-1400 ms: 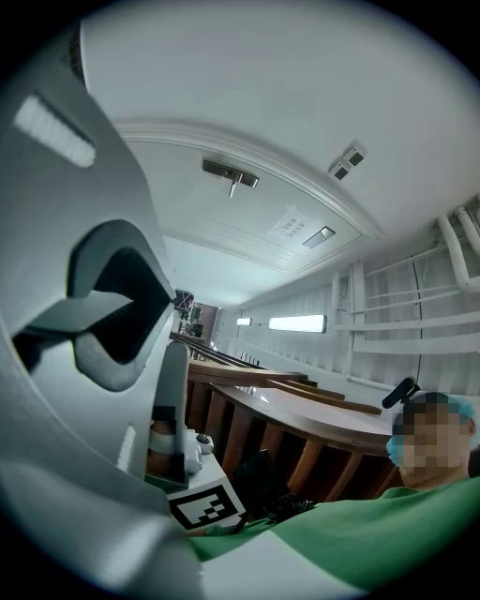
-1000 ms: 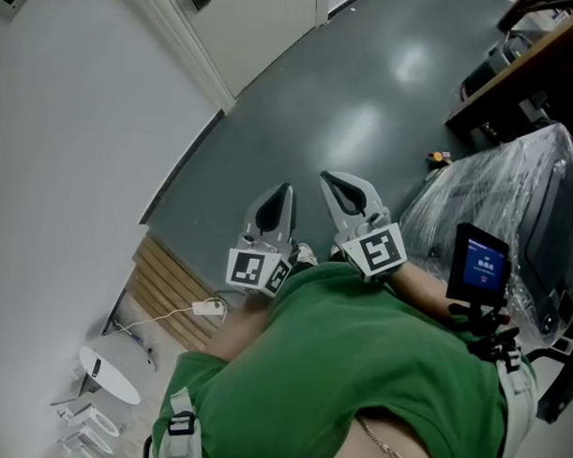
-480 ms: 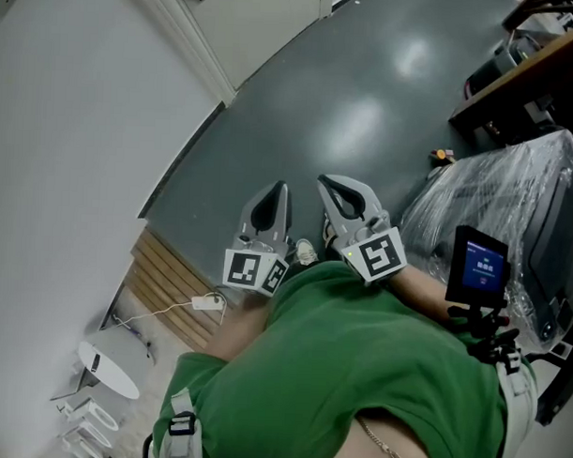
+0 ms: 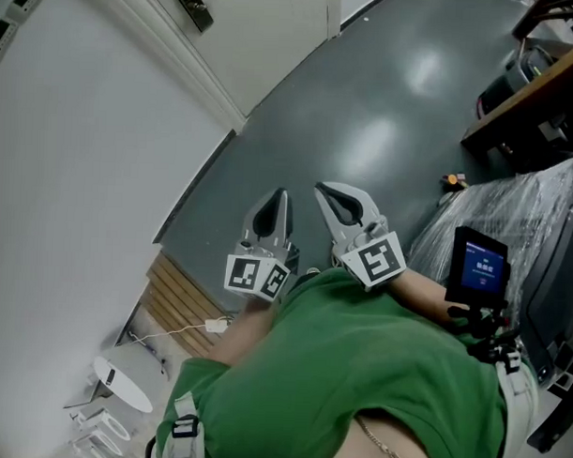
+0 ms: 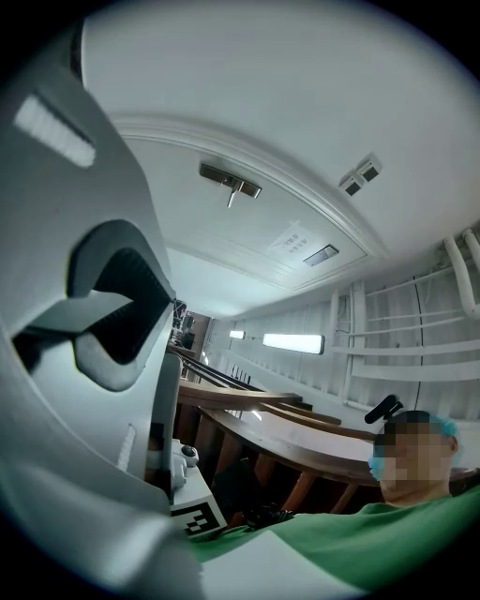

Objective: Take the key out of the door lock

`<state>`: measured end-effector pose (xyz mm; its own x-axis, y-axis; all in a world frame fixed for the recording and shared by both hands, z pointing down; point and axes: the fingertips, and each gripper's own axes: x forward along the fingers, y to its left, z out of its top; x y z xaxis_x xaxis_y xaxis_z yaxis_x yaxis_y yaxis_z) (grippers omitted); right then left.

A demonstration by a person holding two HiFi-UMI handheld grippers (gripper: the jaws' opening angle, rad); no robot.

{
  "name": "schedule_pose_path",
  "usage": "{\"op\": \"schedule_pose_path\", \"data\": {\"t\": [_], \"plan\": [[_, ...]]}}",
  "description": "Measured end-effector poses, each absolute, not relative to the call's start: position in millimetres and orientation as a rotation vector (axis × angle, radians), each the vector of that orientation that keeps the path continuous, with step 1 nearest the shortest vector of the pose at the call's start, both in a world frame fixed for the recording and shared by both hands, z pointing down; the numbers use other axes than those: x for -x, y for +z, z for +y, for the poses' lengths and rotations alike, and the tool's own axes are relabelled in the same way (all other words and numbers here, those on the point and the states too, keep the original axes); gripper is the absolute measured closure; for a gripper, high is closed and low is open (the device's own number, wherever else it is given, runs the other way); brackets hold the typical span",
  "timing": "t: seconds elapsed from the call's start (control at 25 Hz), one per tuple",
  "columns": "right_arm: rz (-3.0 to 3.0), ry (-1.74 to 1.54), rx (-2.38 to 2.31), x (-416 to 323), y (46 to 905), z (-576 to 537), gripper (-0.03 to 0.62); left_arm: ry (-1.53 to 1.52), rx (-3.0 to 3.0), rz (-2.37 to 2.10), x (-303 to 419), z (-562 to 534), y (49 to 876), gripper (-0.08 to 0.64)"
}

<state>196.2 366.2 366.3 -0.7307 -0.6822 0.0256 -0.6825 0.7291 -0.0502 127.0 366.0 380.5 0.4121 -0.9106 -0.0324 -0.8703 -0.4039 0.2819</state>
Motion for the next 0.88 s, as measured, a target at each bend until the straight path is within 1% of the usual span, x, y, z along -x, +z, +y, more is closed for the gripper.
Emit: {"op": "schedule_pose_path", "data": {"t": [0.16,0.6,0.72,0.88], "plan": [[-2.923,0.092,-1.167,-219.8,368.4,307.3,0.589,-0.242,-2.454,-1.558,-152.6,302.5,383.7,0.557],[-2.936,0.15,-1.186,-249.2,377.6,236.0,0.589,-0.189,-2.493,-1.518,-192.4,234.0,388.9,0.557],[-2.932,0.169,-1.184,-250.1,380.1,221.2,0.589,-0.179,-2.493,-1.52,-193.5,223.9,391.4,0.557],[-2.881,0.159,-1.19,-237.8,384.8,197.1,0.589,-0.181,-2.459,-1.552,-170.3,209.4,393.6,0.557]]}}
